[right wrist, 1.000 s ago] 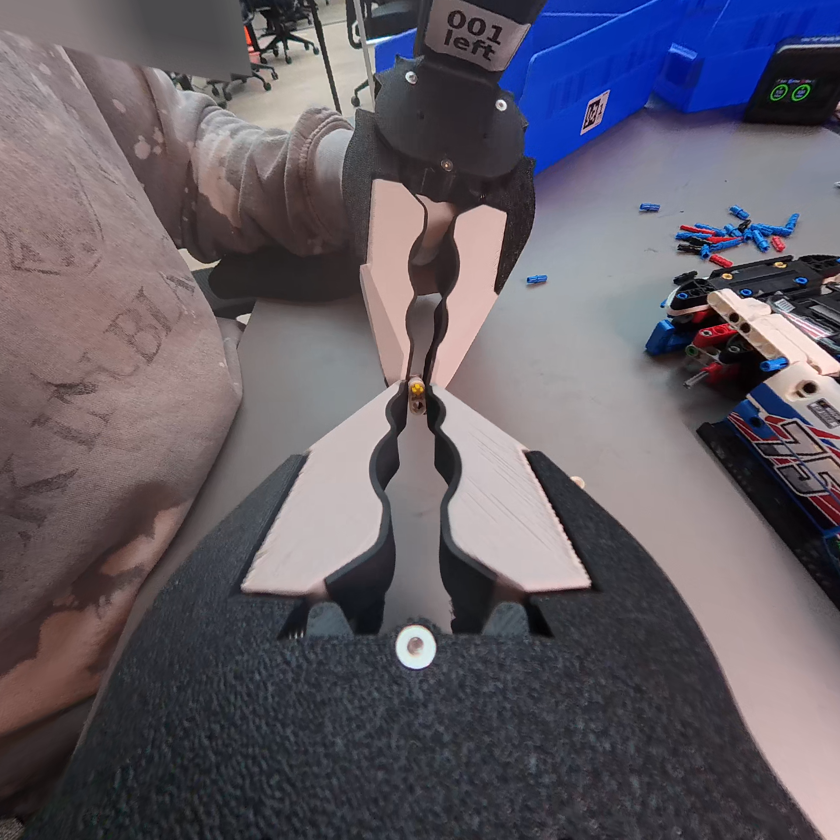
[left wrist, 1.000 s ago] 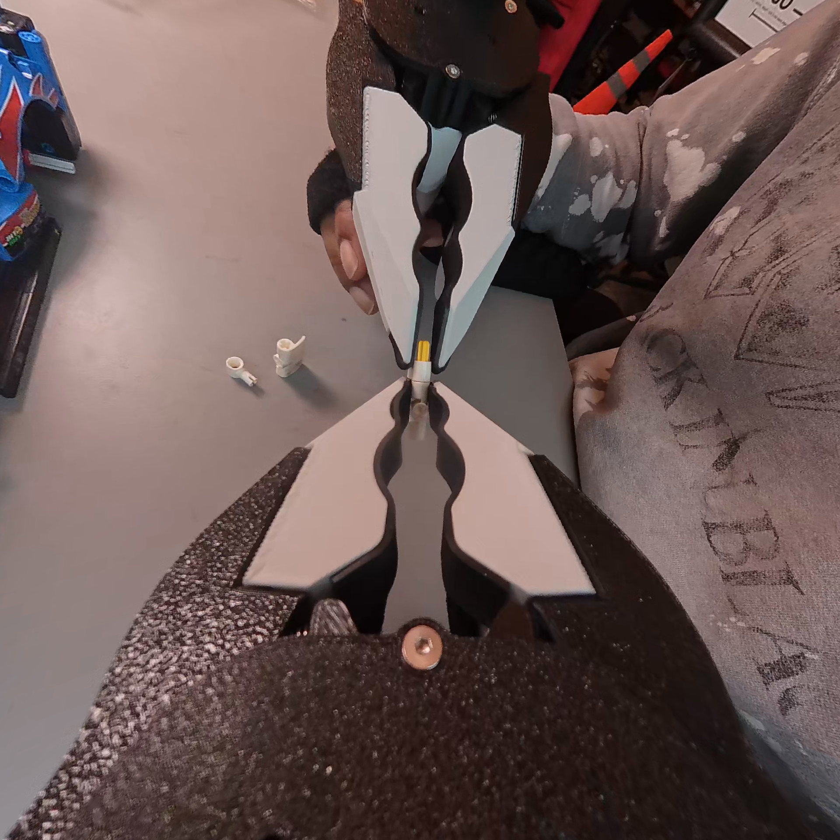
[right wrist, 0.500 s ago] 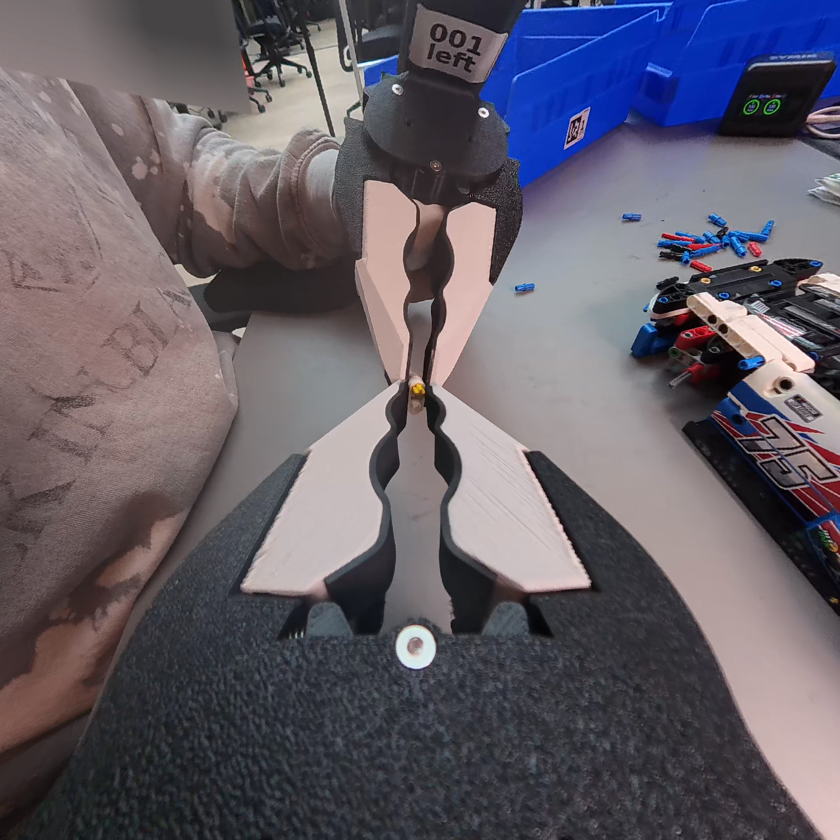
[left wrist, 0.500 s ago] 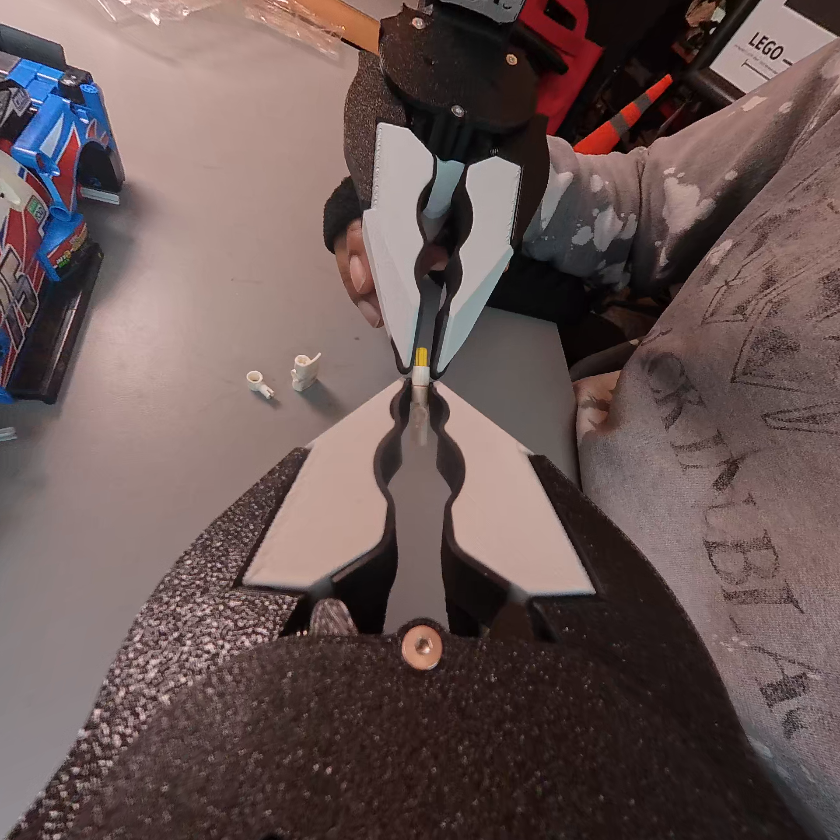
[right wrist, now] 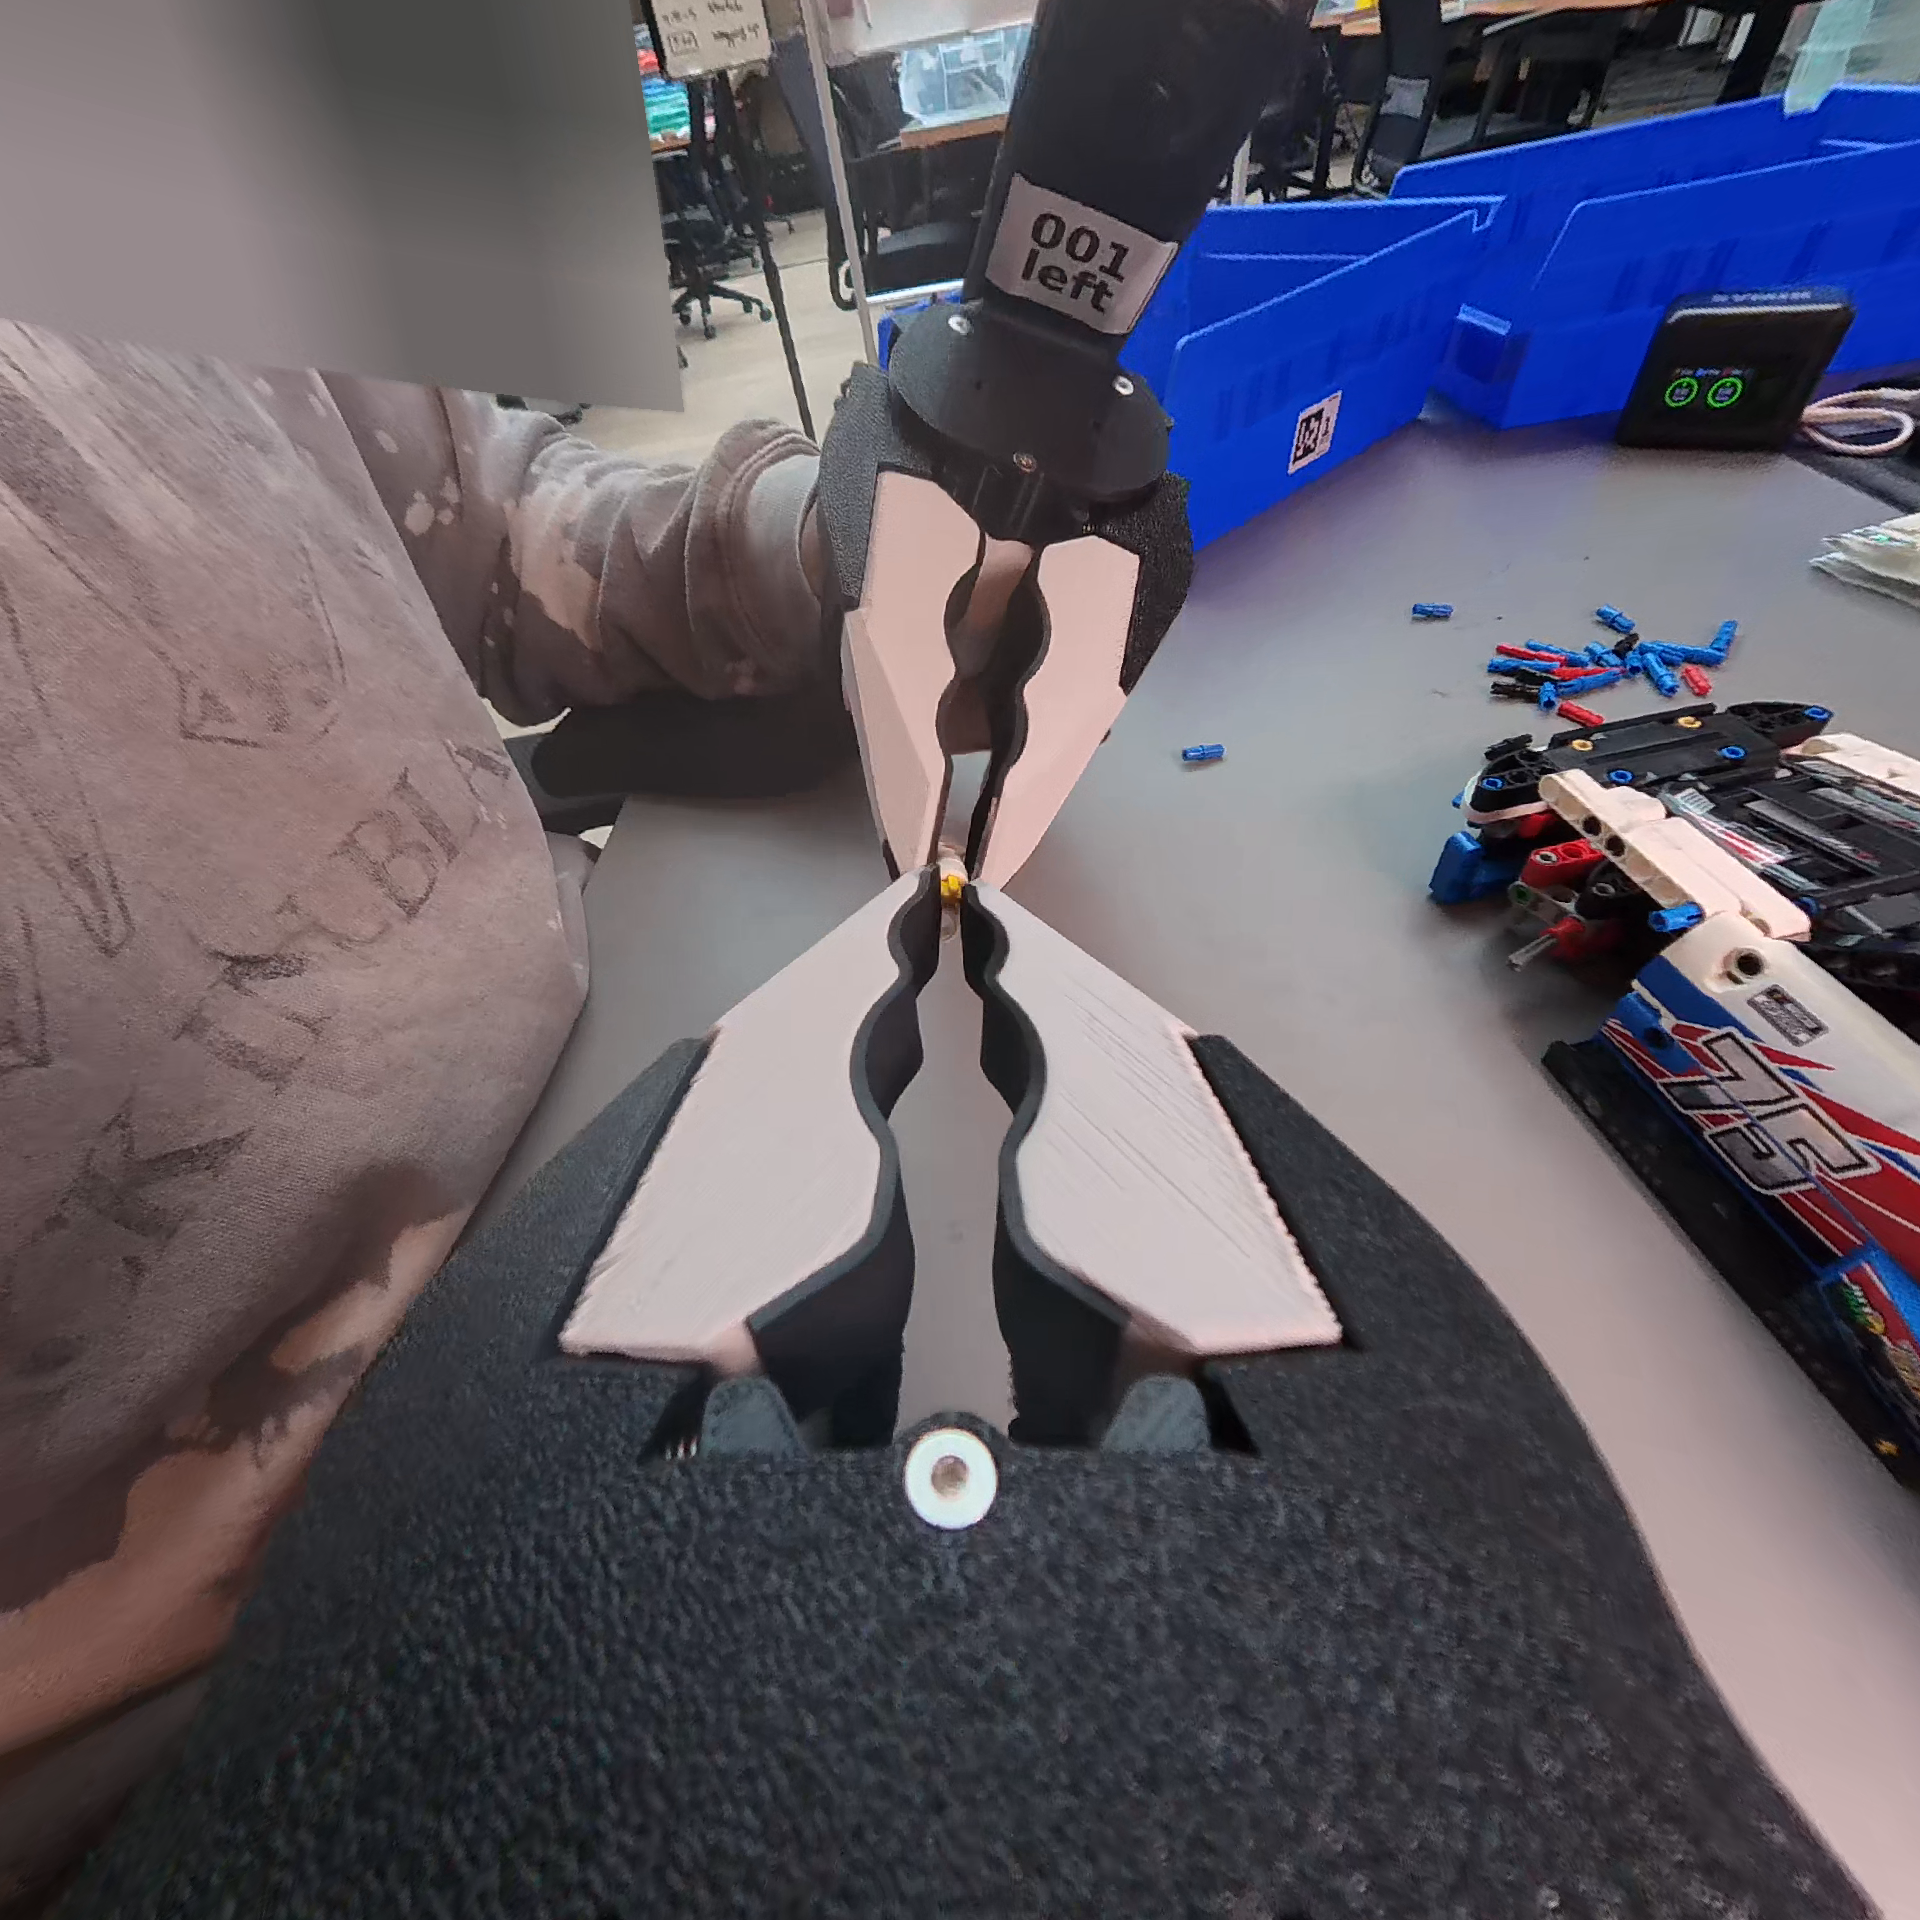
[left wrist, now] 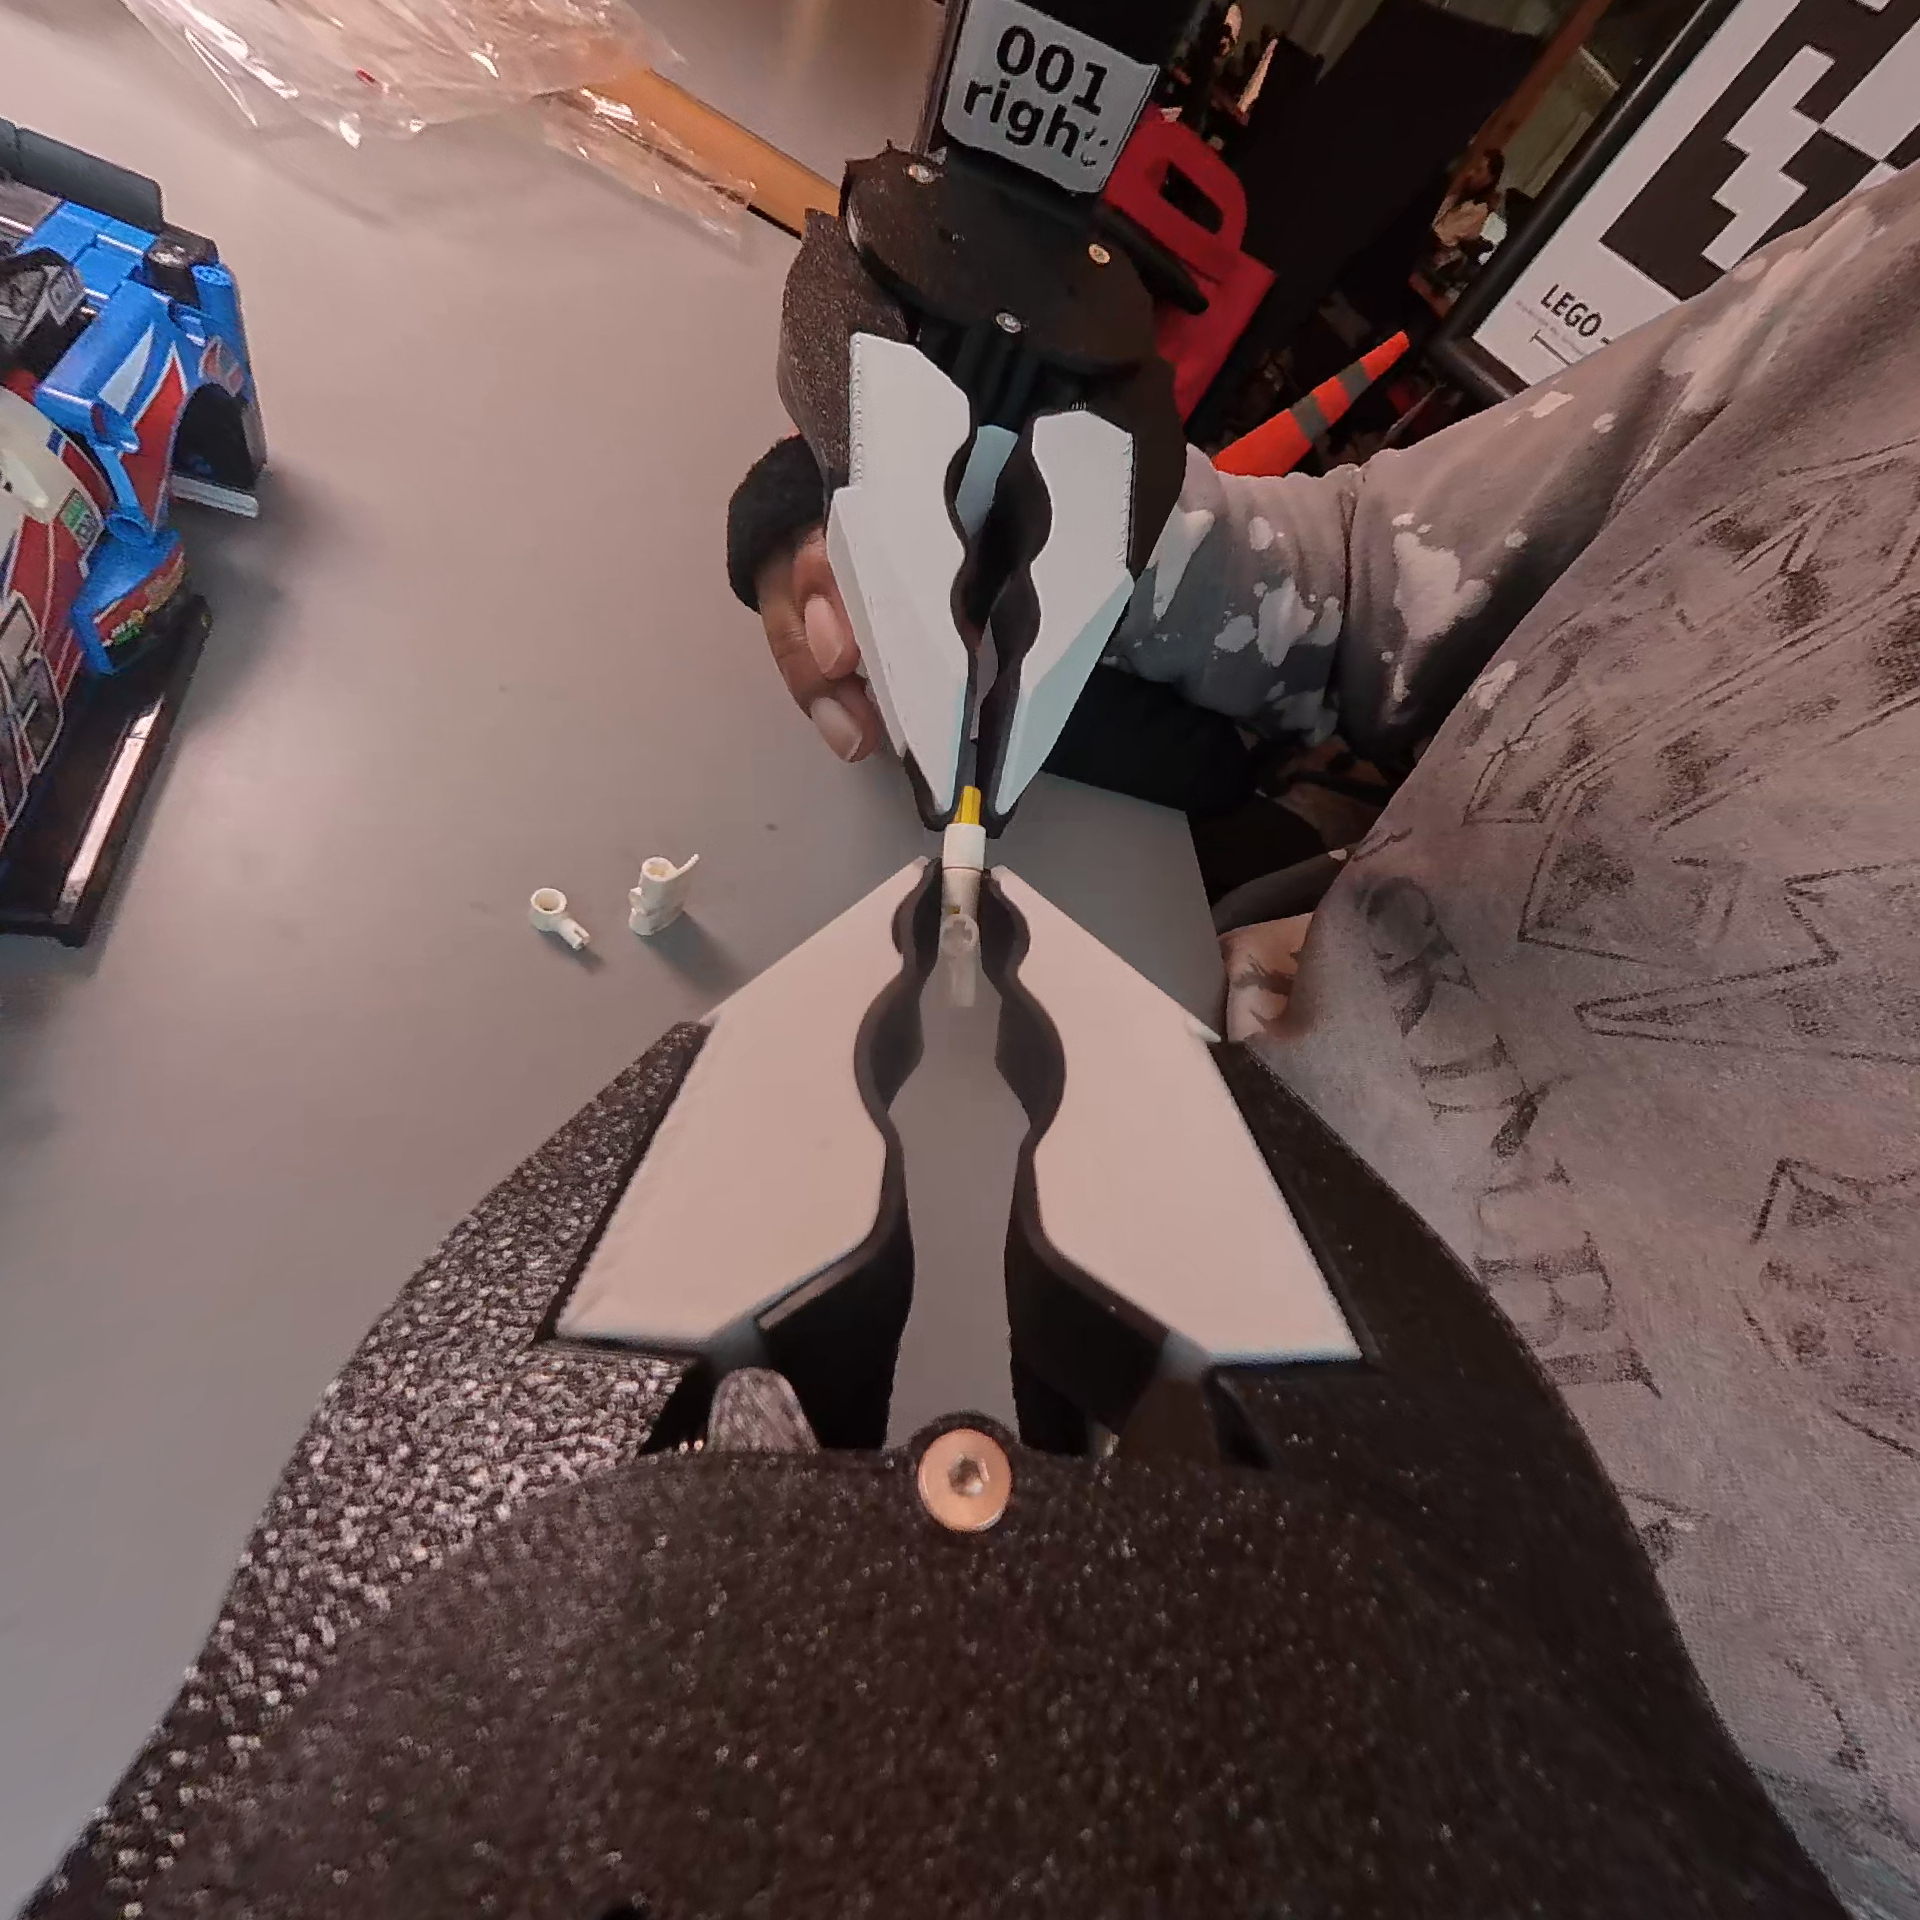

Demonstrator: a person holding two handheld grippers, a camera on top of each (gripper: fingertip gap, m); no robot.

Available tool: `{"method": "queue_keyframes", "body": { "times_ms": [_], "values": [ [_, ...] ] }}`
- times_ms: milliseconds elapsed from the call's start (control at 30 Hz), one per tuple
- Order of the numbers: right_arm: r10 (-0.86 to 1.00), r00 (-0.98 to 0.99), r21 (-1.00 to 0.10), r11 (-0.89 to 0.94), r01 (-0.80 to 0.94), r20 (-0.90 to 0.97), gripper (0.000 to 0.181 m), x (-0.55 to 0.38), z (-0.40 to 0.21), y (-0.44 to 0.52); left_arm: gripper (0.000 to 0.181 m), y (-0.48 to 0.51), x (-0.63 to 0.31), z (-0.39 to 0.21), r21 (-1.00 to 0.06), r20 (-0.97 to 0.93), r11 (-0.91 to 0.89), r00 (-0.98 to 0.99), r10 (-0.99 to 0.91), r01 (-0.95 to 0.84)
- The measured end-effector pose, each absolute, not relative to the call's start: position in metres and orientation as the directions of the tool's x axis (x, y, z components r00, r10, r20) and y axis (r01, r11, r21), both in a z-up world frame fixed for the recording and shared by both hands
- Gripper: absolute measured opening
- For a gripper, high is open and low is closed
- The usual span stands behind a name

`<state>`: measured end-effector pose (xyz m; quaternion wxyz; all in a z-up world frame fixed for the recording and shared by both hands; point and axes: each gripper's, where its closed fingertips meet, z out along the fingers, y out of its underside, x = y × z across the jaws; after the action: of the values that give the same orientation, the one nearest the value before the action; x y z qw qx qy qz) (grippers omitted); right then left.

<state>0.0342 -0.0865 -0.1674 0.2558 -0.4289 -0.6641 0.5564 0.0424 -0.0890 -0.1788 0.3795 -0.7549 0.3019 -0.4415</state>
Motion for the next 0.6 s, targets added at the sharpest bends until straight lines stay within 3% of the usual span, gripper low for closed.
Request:
{"method": "queue_keyframes", "body": {
  "times_ms": [233,300,367,600],
  "values": [
    [0.854,-0.501,-0.974,-0.032,0.223,-0.143,0.001,0.034,-0.151,-0.08,0.005,-0.086,0.033,-0.173,-0.837,0.449,-0.539,0.441,-0.777,-0.097],
    [0.88,-0.44,-0.984,-0.159,0.083,-0.18,0.0,0.053,-0.112,-0.042,0.005,-0.081,0.004,-0.188,-0.825,0.434,-0.557,0.524,-0.733,-0.096],
    [0.932,-0.35,-0.99,-0.052,0.128,-0.094,0.0,0.059,-0.124,-0.025,0.005,-0.074,-0.009,-0.179,-0.826,0.462,-0.562,0.533,-0.709,-0.032],
    [0.913,-0.387,-0.978,-0.053,0.203,-0.13,0.001,0.04,-0.147,-0.041,0.011,-0.074,0.027,-0.211,-0.768,0.46,-0.616,0.519,-0.721,-0.174]
  ]
}}
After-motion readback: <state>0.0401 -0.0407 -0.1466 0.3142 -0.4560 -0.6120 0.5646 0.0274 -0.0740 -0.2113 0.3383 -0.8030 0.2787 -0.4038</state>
